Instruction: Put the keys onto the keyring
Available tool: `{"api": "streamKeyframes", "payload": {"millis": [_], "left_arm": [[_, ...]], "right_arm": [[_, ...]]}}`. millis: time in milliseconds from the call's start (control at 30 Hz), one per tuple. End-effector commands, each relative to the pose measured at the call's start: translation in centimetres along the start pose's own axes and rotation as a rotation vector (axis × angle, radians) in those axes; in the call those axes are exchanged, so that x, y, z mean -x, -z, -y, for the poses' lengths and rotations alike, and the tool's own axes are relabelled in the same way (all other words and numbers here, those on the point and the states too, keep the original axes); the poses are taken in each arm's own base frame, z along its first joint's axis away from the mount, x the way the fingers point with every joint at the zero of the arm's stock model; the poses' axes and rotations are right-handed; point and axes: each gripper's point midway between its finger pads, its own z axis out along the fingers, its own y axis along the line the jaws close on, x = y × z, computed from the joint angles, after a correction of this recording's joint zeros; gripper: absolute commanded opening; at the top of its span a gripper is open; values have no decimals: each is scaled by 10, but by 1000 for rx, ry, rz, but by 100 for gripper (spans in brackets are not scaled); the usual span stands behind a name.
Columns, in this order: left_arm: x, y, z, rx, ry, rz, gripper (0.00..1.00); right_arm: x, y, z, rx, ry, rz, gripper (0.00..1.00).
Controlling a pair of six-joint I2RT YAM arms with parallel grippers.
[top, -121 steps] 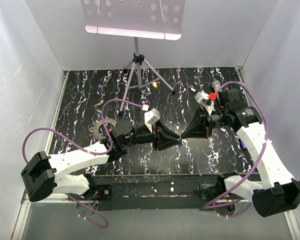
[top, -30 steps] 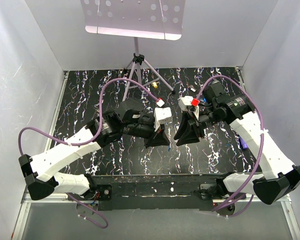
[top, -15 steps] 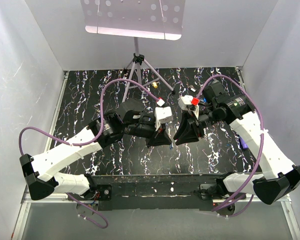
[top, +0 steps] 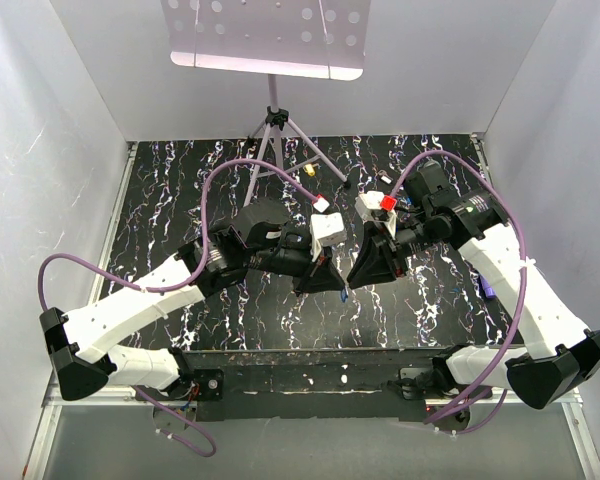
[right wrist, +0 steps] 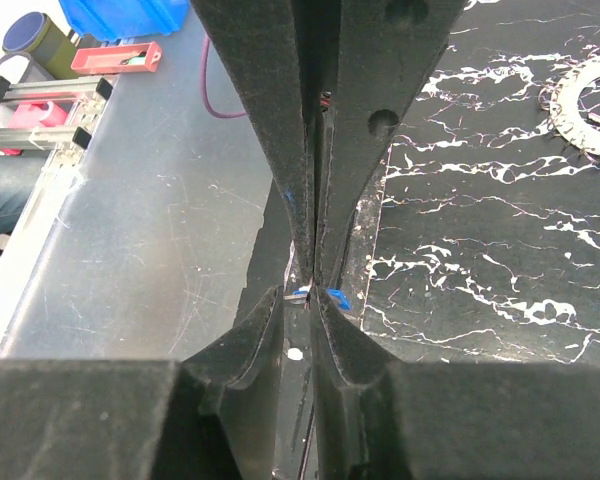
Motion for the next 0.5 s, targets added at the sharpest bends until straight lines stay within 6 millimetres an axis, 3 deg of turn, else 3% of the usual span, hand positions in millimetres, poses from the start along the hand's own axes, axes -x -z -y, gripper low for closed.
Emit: {"api": "streamKeyframes", "payload": {"millis": [0,200,467], "left_arm": [[10,9,7,-5,-24,48,0],[10,9,6,0,-25,50,0],[10,9,6,2,-26,51,0]], "right_arm": [[0,-3,0,12,-2,4,25],[0,-4,1,11,-8,1,30],[0,-5,1,14,-5,-1,22]]}}
